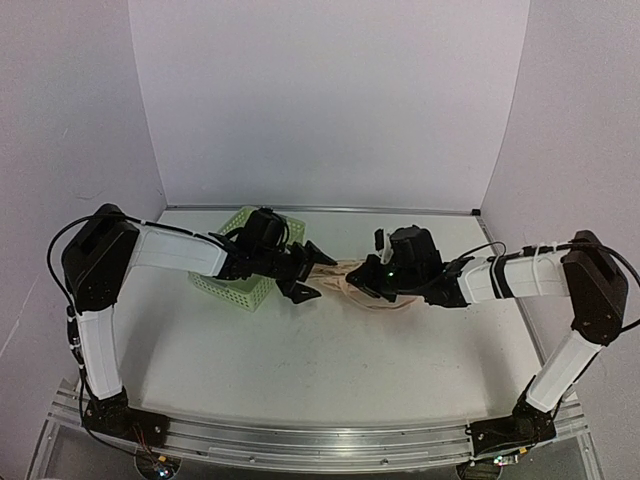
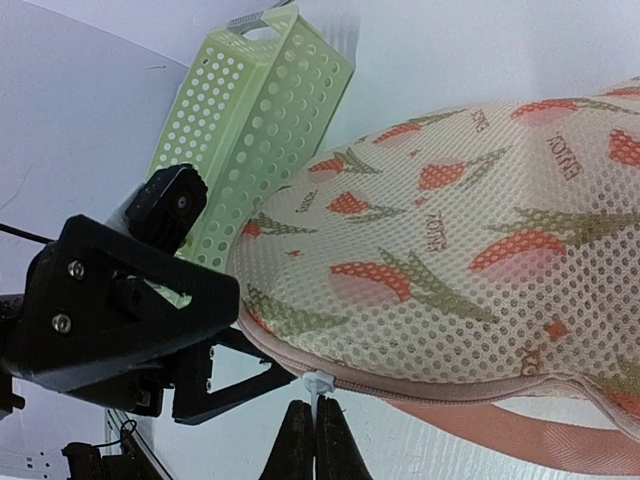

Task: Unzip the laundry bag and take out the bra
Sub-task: Unzip the laundry bag at the center of the board.

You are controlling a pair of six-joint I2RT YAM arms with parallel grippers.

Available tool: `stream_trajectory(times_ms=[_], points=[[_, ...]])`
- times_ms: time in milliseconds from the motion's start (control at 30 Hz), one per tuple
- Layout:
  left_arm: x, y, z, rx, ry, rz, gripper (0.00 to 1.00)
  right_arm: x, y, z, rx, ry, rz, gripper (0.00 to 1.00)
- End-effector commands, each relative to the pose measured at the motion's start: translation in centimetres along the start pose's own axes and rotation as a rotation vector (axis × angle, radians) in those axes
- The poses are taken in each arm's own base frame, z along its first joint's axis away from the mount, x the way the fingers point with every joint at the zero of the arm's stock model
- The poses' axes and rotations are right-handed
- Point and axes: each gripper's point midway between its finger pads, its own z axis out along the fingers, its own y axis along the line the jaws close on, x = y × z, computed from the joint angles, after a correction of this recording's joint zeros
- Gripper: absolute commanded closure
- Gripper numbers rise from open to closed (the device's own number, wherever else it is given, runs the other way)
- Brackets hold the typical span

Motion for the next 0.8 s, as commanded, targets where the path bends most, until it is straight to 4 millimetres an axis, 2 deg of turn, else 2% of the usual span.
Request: stream_trajectory(times_ms=[0, 167, 367, 533, 767], points=[[-0.7, -3.5, 0.4, 0.085, -0.033, 0.012, 0.2, -0.9, 2.4, -1.0, -0.099, -0.038, -0.013, 1.0], [-1.0, -3.9, 1.0, 0.091, -0.034, 0.011, 0.26, -0.3, 2.2, -1.4, -0.112, -0.027, -0.009, 1.0], [-1.0, -4.0, 1.6, 0.09, -0.019, 0.01, 0.48, -0.1, 2.4, -1.8, -0.128, -0.023, -0.019, 1.0], [-0.5, -3.7, 2.3, 0.082, 0.005, 0.013, 0.59, -0.2, 2.6, -2.0, -0.135, -0.028, -0.025, 1.0], [-0.4, -3.2, 2.5, 0.073, 0.014, 0.017, 0.91, -0.4, 3.1, -2.5, -0.149, -0.033, -0.04, 1.0]])
